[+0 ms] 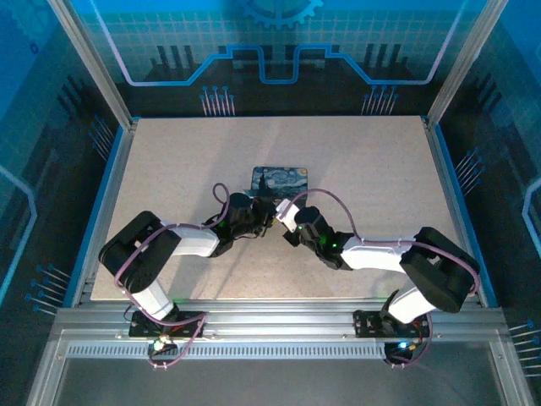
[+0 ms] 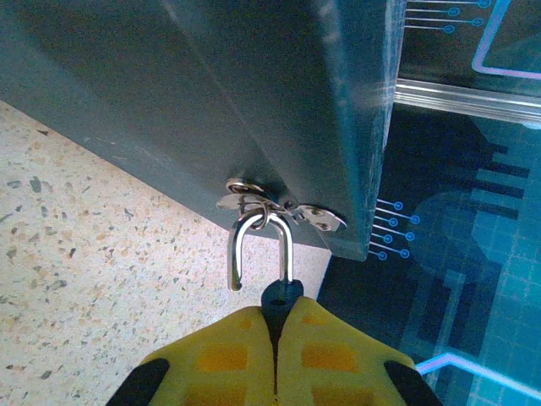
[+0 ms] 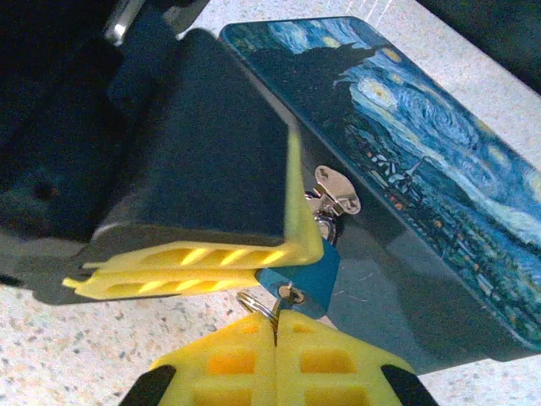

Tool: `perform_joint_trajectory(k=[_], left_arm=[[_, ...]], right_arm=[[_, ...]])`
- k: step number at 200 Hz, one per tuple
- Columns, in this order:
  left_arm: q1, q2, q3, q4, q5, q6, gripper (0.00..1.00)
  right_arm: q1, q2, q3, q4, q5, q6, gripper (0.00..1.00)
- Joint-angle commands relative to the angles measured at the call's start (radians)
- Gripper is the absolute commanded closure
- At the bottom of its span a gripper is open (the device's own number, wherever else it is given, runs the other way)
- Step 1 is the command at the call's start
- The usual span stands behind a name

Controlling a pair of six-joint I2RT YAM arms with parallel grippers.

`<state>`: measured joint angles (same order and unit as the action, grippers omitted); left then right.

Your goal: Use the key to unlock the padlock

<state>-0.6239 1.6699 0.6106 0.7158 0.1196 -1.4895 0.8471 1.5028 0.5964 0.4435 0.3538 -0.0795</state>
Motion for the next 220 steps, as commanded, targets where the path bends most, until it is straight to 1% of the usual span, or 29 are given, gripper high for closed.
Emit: perform_joint_trajectory(k=[1,34,55,84,92,98,105,139,159,179,205,220], left_arm=[[-0.016,0.006,0.0,0.056,0.048,-0.001,1.0],[-0.017,0.011,-0.001,0.054,0.046,0.0,1.0],[-0.016,0.015,-0.001,0.044,0.041,0.005,1.0],[-0.017,0.026,0.002,0.037,0.033,0.014,0.88],[-0.017,0.03,0.003,0.034,0.035,0.016,0.84],[-0.016,0.034,0.003,0.033,0.035,0.018,0.79],[-0.017,0.037,0.006,0.032,0.037,0.022,0.75],[-0.014,0.025,0.006,0.002,0.038,0.044,0.64],[-0.008,-0.006,0.002,-0.042,0.031,0.069,0.6],[0.002,-0.047,-0.005,-0.091,0.019,0.104,0.57],[0.016,-0.109,-0.005,-0.171,-0.001,0.163,0.55],[0.018,-0.148,0.001,-0.226,-0.018,0.201,0.53]], right_arm=[[-0.019,0.013,-0.004,0.116,-0.094,0.176,1.0],[-0.037,0.02,-0.017,0.121,-0.115,0.236,1.0],[-0.053,0.009,-0.013,0.091,-0.136,0.269,1.0],[-0.089,-0.011,0.01,-0.002,-0.198,0.334,1.0],[-0.099,-0.013,0.015,-0.023,-0.215,0.345,1.0],[-0.106,-0.015,0.019,-0.041,-0.229,0.353,1.0],[-0.114,-0.016,0.025,-0.06,-0.247,0.36,1.0],[-0.144,-0.025,0.032,-0.122,-0.315,0.393,1.0],[-0.172,-0.032,0.029,-0.156,-0.352,0.425,1.0],[-0.215,-0.047,0.008,-0.152,-0.412,0.465,1.0],[-0.291,-0.052,-0.016,-0.136,-0.538,0.525,1.0],[-0.334,-0.041,-0.022,-0.124,-0.636,0.58,1.0]])
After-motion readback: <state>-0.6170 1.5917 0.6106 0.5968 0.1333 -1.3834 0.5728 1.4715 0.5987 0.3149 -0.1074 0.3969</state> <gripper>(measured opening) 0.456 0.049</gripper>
